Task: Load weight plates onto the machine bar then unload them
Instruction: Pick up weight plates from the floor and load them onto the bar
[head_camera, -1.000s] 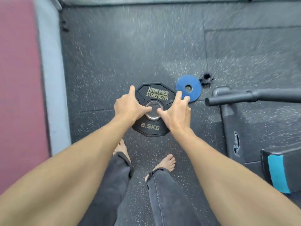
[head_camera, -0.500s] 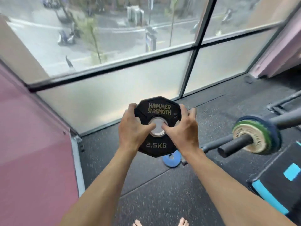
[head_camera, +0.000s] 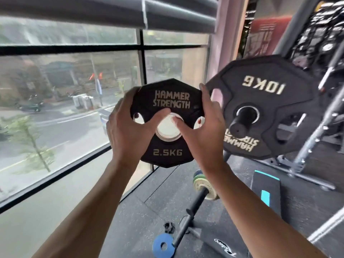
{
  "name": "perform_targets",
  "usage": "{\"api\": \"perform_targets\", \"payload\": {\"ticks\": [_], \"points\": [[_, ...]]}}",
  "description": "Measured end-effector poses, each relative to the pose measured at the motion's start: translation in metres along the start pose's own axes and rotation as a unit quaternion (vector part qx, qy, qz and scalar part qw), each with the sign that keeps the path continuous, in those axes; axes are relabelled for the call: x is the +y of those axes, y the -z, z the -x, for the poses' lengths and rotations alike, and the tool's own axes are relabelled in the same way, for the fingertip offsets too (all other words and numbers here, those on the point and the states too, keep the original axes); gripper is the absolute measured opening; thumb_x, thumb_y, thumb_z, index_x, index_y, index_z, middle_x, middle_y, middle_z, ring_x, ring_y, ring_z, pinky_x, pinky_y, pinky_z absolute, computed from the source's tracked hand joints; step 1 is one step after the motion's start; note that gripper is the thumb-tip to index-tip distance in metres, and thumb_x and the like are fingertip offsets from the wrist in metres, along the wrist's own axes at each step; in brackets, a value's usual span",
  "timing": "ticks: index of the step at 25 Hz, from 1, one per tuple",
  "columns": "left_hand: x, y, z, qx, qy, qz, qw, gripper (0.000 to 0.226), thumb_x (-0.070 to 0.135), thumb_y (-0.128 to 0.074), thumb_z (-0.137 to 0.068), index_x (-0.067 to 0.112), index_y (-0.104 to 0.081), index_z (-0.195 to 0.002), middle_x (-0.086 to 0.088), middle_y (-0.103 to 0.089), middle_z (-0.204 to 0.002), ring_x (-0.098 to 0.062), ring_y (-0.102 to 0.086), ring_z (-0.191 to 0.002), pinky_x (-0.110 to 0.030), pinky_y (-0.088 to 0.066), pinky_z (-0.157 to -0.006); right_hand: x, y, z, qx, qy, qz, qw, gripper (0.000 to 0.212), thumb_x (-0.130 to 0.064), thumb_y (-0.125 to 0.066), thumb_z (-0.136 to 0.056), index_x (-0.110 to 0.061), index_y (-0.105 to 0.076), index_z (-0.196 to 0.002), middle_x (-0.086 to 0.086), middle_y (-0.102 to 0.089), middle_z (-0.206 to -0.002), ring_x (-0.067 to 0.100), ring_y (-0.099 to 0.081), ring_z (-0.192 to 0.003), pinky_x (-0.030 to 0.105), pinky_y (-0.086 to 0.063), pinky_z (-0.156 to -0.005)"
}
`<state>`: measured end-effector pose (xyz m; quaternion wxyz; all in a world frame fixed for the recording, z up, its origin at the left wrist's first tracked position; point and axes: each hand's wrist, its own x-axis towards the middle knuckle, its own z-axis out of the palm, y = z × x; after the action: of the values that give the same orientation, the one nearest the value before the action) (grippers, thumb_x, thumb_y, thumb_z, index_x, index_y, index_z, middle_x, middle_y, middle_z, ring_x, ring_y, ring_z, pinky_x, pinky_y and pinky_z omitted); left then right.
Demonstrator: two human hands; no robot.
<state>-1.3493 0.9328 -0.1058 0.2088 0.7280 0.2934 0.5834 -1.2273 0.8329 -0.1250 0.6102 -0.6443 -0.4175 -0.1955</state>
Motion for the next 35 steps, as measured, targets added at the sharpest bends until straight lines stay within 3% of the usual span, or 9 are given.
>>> {"api": "perform_targets", "payload": {"ticks": [7,12,15,22,27,35], "points": [[0.144,-0.018,0.027,-0.002,-0.075,0.095,0.993,0.064,0.066,-0.075,-0.07,0.036,-0.061,-0.125,0.02,-0.068,-0.108,-0.002,-0.064,-0.098,-0.037,-0.052,-0.094,-0.039,0.15,-0.026,0.069,0.004,-0.008,0.998,0.091,-0.038,-0.085,-0.073,-0.029,-0.04,-0.152,-0.003,-0.056,-0.12,-0.006,-0.053,-0.109,0.008,-0.041,-0.093],[0.234,-0.023,0.075,-0.037,-0.076,0.198,0.977,0.048,0.056,-0.079,-0.071,0.035,-0.065,-0.112,0.022,-0.071,-0.096,-0.001,-0.068,-0.09,-0.035,-0.056,-0.086,-0.066,0.26,-0.017,0.109,0.02,0.032,0.993,0.087,-0.043,-0.082,-0.072,-0.031,-0.044,-0.149,-0.001,-0.06,-0.118,0.009,-0.059,-0.111,0.029,-0.051,-0.095],[0.282,-0.021,0.1,-0.057,-0.085,0.245,0.964,0.043,0.05,-0.081,-0.072,0.034,-0.067,-0.11,0.026,-0.071,-0.092,0.003,-0.067,-0.087,-0.029,-0.056,-0.084,-0.086,0.316,-0.006,0.132,0.03,0.062,0.989,0.085,-0.042,-0.081,-0.071,-0.034,-0.045,-0.147,-0.001,-0.062,-0.116,0.014,-0.06,-0.11,0.034,-0.052,-0.093],[0.366,-0.009,0.149,-0.091,-0.103,0.327,0.935,0.039,0.048,-0.083,-0.073,0.037,-0.068,-0.106,0.022,-0.073,-0.095,0.0,-0.07,-0.089,-0.036,-0.057,-0.086,-0.128,0.417,0.019,0.184,0.038,0.121,0.975,0.087,-0.049,-0.08,-0.069,-0.03,-0.046,-0.147,-0.004,-0.064,-0.122,0.016,-0.06,-0.118,0.036,-0.05,-0.099],[0.416,-0.012,0.189,-0.131,-0.116,0.357,0.917,0.036,0.049,-0.082,-0.074,0.04,-0.066,-0.105,0.026,-0.072,-0.092,0.002,-0.068,-0.086,-0.025,-0.055,-0.081,-0.141,0.481,0.043,0.208,0.021,0.169,0.963,0.088,-0.05,-0.082,-0.068,-0.032,-0.046,-0.147,-0.004,-0.065,-0.116,0.015,-0.062,-0.112,0.035,-0.051,-0.096],[0.47,-0.043,0.254,-0.202,-0.109,0.389,0.892,0.043,0.049,-0.082,-0.075,0.033,-0.067,-0.112,0.022,-0.073,-0.098,0.004,-0.068,-0.091,-0.028,-0.057,-0.084,-0.126,0.566,0.076,0.232,-0.001,0.224,0.946,0.086,-0.05,-0.079,-0.067,-0.033,-0.047,-0.145,0.0,-0.065,-0.115,0.016,-0.064,-0.108,0.037,-0.052,-0.095]]}}
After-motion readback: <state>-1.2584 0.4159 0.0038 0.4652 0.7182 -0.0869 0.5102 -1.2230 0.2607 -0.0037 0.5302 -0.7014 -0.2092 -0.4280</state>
